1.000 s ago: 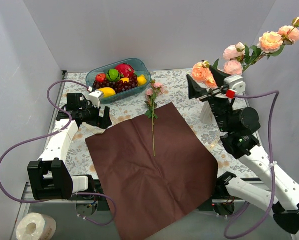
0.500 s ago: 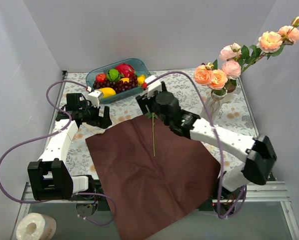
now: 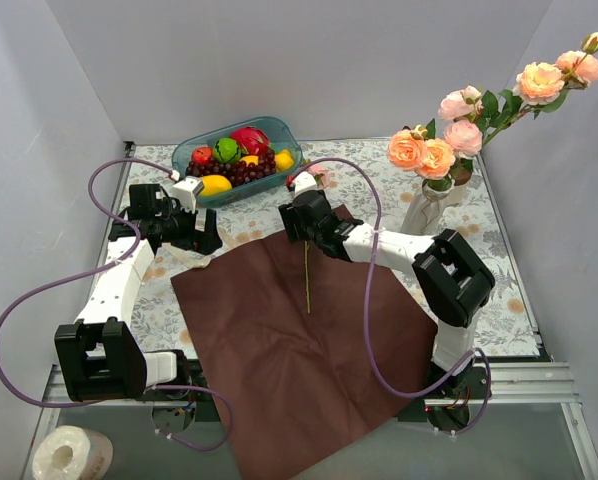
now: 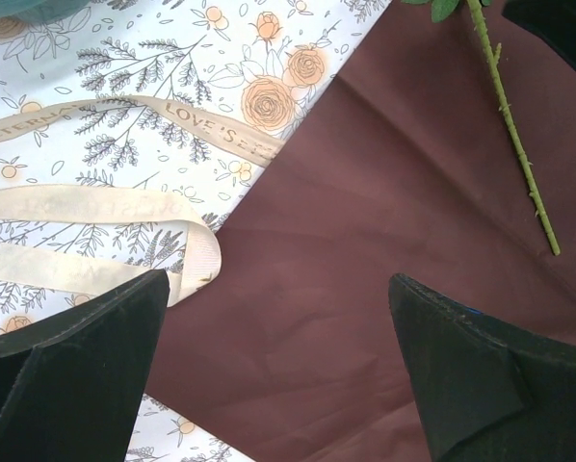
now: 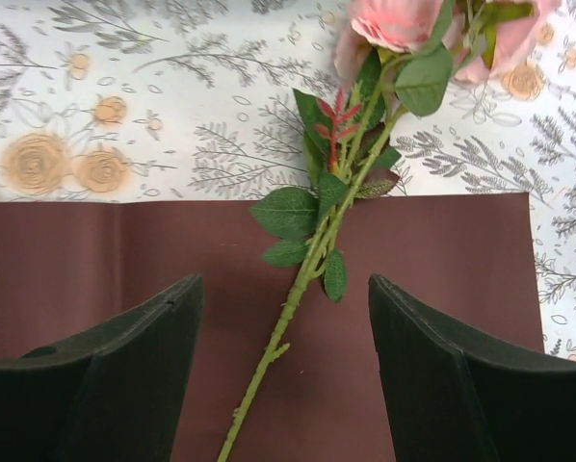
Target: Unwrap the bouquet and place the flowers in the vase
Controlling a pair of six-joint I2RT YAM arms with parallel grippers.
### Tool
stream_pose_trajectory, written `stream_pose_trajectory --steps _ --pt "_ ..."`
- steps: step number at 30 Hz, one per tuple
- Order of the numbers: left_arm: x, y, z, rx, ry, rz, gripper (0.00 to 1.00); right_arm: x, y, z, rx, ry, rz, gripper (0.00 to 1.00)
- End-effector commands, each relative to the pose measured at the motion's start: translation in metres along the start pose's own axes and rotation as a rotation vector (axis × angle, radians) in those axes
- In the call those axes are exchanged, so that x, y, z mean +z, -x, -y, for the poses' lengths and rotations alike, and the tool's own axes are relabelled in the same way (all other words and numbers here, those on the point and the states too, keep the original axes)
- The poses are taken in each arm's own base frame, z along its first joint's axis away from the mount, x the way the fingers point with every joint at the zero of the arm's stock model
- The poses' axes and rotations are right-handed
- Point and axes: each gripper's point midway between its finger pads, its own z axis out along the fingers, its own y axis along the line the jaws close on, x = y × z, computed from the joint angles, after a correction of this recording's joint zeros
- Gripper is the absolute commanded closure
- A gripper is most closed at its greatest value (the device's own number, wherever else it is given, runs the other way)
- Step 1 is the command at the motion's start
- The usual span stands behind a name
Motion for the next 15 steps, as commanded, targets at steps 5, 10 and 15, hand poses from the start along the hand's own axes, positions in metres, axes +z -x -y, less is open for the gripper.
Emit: stream_pose_trajectory --steps 5,10,15 --pt "-0.013 0.015 0.006 0.028 -0.015 0.044 0.02 0.034 -0.007 -0.003 0.080 0.030 -0.015 0.28" --pt "-0.013 0.011 0.002 0.039 0.004 0.038 0.02 0.048 -0.026 -0.003 0.088 0.034 -0.063 0.31" --pt "-0.011 0.007 0.001 0.045 0.013 0.033 0.02 0.055 -0.042 -0.001 0.089 0.032 -0.095 0.37"
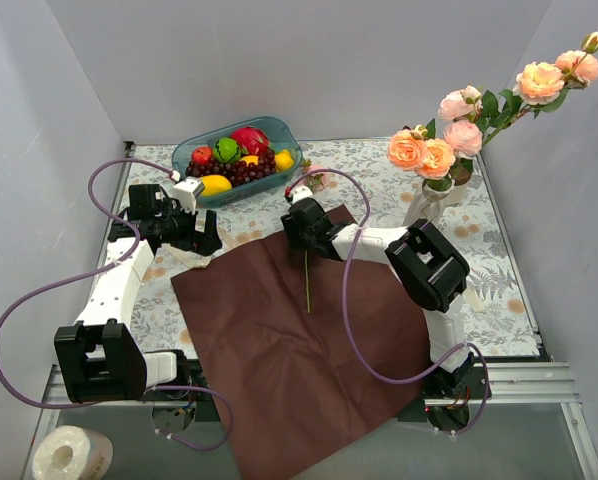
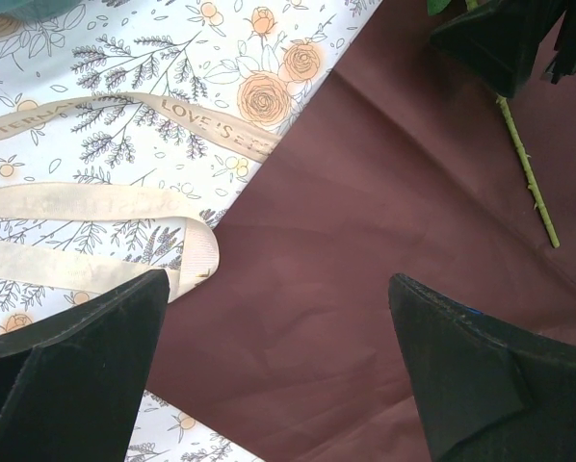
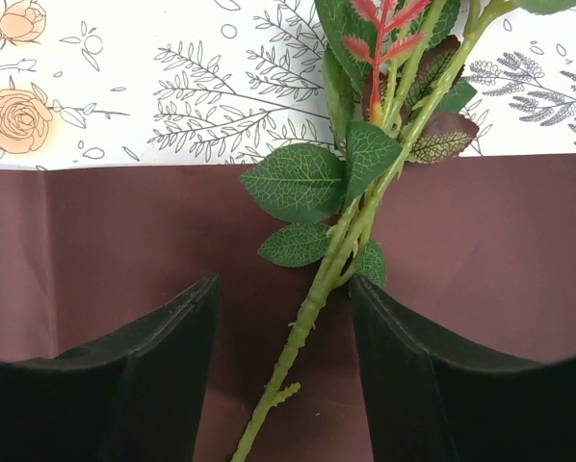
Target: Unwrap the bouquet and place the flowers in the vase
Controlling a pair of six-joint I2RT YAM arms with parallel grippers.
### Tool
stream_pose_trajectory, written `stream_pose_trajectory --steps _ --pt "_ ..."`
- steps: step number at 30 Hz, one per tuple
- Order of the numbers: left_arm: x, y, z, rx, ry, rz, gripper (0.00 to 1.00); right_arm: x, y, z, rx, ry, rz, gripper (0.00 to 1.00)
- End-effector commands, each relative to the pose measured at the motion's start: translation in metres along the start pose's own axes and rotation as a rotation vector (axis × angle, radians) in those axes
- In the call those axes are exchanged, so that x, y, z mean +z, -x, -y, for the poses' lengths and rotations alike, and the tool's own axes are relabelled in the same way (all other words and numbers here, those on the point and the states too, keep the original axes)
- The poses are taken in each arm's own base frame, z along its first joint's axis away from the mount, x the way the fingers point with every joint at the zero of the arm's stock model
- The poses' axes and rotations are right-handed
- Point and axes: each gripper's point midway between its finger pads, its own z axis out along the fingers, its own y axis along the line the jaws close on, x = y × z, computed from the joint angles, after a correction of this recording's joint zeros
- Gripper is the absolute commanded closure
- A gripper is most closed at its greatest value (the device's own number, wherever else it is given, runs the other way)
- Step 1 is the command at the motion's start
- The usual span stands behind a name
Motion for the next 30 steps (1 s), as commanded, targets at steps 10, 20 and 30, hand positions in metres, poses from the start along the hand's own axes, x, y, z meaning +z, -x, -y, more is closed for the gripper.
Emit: stream_pose_trajectory --steps 10,20,30 --pt "-0.010 0.003 -0.005 0.055 0.042 0.036 0.02 0.012 0.017 -0.002 0.056 0.018 0.038 0.65" --pt "-0.013 0.000 -0.004 0.068 0.049 0.035 0.02 -0.010 0.031 0.008 0.113 -0.006 0.081 0.99" --pt "-0.019 0.005 -0.001 0.075 0.049 0.048 0.02 -0.101 0.109 0.026 0.177 -0.064 0.336 0.99"
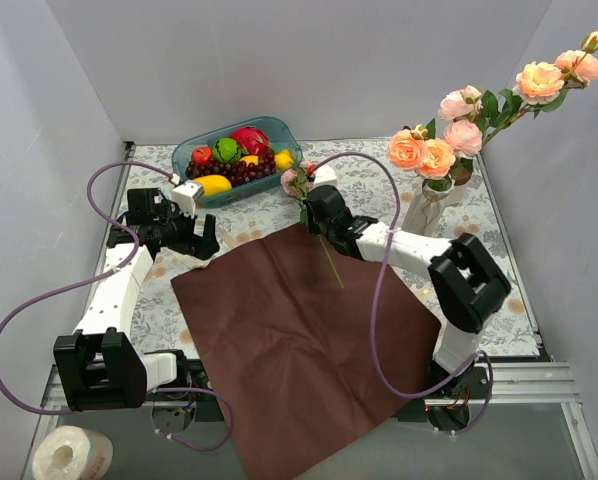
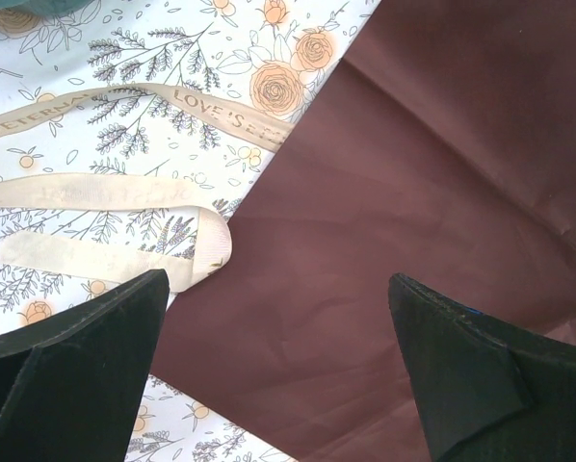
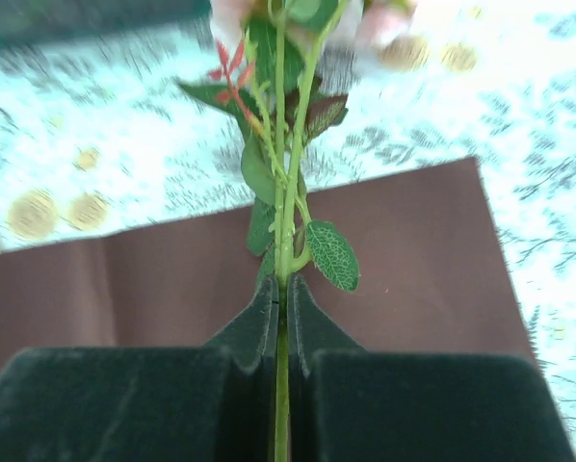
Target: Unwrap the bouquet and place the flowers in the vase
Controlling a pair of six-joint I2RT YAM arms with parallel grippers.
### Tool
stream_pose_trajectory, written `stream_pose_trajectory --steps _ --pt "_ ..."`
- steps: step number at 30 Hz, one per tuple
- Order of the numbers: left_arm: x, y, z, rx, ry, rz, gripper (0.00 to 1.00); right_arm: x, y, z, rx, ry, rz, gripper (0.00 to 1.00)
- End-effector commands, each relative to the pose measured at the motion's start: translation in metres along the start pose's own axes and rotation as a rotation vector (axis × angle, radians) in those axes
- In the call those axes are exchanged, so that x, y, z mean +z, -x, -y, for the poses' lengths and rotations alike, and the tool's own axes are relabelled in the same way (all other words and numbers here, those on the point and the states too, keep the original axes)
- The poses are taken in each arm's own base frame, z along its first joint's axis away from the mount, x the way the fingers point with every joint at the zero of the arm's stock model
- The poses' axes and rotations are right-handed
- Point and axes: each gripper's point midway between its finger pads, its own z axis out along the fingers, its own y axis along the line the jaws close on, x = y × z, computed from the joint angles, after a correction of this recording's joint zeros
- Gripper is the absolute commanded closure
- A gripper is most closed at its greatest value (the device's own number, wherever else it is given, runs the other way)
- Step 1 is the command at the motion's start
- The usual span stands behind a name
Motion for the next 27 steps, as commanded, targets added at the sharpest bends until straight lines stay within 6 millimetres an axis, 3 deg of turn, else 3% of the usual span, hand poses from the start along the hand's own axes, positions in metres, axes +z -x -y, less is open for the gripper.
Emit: stream_pose_trajectory --steps 1,4,6,10,13,18,19,22,23,27 --pt "-0.015 0.014 0.001 0.034 0.019 0.054 0.02 -0.052 0.079 -0.008 0.030 0.022 0.223 0.99" --pt "-0.018 0.017 0.003 0.032 0.016 0.061 0.02 -0.098 0.124 -0.028 -0.009 0.129 0.365 0.99" --pt "-0.019 0.017 0.004 0.031 0.013 0.062 0.02 -0.138 0.164 -0.038 -0.037 0.189 0.489 0.99" --pt "-0.024 0.020 0.007 0.030 0.011 0.073 0.02 -0.188 0.212 -0.040 -0.051 0.227 0.623 0.99" --pt "-0.029 0.023 0.009 0.033 0.014 0.083 0.02 -0.244 0.257 -0.031 -0.008 0.238 0.796 0.99" --pt "-0.030 0.027 0.010 0.028 0.009 0.086 0.02 -0.343 0.316 0.006 -0.067 0.147 1.108 0.99" --pt "-0.030 0.027 0.010 0.026 0.009 0.086 0.02 -0.377 0.332 0.018 -0.028 0.130 1.245 0.99" --pt "-0.028 0.027 0.008 0.021 0.007 0.082 0.02 -0.439 0.345 0.052 -0.056 0.003 1.465 0.99" --pt "-0.028 0.028 0.008 0.019 0.007 0.083 0.02 -0.468 0.350 0.071 -0.018 -0.057 1.560 0.99" --pt "-0.027 0.030 0.006 0.021 0.009 0.084 0.02 -0.515 0.347 0.116 -0.085 -0.351 1.651 0.99"
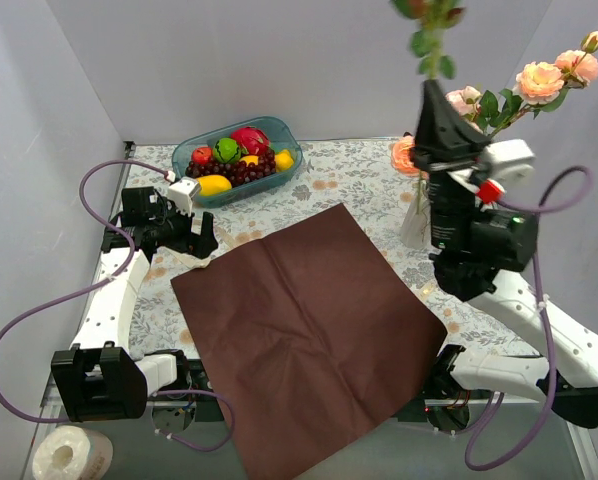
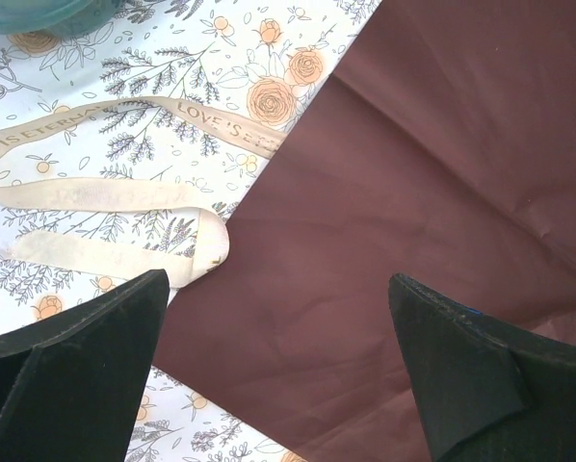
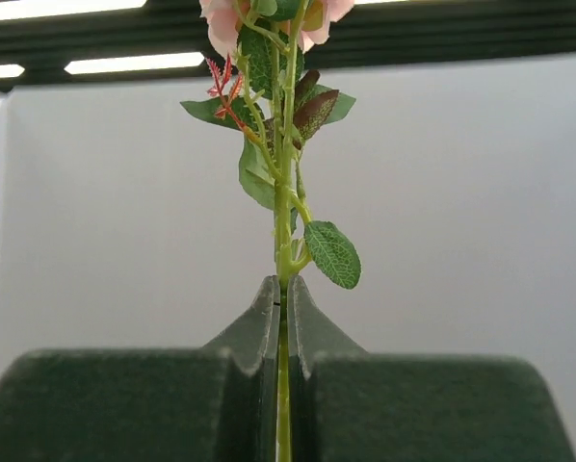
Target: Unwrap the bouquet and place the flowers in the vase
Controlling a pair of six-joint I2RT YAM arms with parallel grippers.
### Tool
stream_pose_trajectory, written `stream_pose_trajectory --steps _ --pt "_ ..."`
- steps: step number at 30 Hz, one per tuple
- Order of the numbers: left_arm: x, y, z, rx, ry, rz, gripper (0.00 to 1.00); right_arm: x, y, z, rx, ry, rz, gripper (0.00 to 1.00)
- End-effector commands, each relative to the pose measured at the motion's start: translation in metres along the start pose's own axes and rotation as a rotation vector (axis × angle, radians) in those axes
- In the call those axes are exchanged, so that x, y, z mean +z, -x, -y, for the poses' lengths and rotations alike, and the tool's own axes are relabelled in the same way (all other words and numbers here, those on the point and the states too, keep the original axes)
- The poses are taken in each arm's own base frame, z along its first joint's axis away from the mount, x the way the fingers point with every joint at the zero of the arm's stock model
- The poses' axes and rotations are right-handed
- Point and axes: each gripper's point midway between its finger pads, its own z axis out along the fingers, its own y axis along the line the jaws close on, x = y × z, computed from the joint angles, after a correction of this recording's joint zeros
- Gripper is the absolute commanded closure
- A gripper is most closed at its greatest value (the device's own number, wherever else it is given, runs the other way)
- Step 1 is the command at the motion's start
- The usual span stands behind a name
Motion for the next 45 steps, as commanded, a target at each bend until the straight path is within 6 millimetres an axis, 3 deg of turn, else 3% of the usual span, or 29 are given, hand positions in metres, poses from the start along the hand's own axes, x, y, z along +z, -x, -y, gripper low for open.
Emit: stream_pose_trajectory --steps 1,6,9,12,15,19,23,28,37,45 --pt "-0.008 0.019 0.000 0.017 0.002 0.046 0.02 -0.021 0.100 0.087 -0.206 -0.304 0.278 0.99" --pt "-0.005 0.018 -0.001 0.024 -0.003 0.044 0.02 -0.061 0.130 0.139 -0.267 -0.475 0.324 0.99" --pt "-0.001 0.021 0.001 0.014 -0.030 0.046 0.02 -0.073 0.132 0.147 -0.286 -0.488 0.328 0.99" --pt "0.004 0.026 0.001 -0.001 -0.051 0.051 0.02 -0.070 0.125 0.143 -0.309 -0.472 0.329 0.99" --pt "0.010 0.031 0.001 -0.015 -0.077 0.052 0.02 -0.054 0.104 0.136 -0.304 -0.416 0.314 0.99" --pt "0.018 0.035 -0.002 -0.024 -0.090 0.051 0.02 -0.027 0.051 0.140 -0.225 -0.307 0.243 0.99" --pt "0.022 0.037 -0.006 -0.015 -0.086 0.049 0.02 -0.024 0.010 0.150 -0.189 -0.217 0.204 0.99" --pt "0.029 0.034 -0.009 -0.010 -0.087 0.045 0.02 -0.026 -0.020 0.155 -0.071 -0.155 0.182 0.99" --pt "0.037 0.027 -0.013 -0.013 -0.085 0.030 0.02 -0.047 -0.041 0.164 0.063 -0.056 0.238 0.99" --pt "0.041 0.022 -0.014 -0.016 -0.081 0.027 0.02 -0.048 -0.058 0.161 0.082 0.009 0.245 0.99"
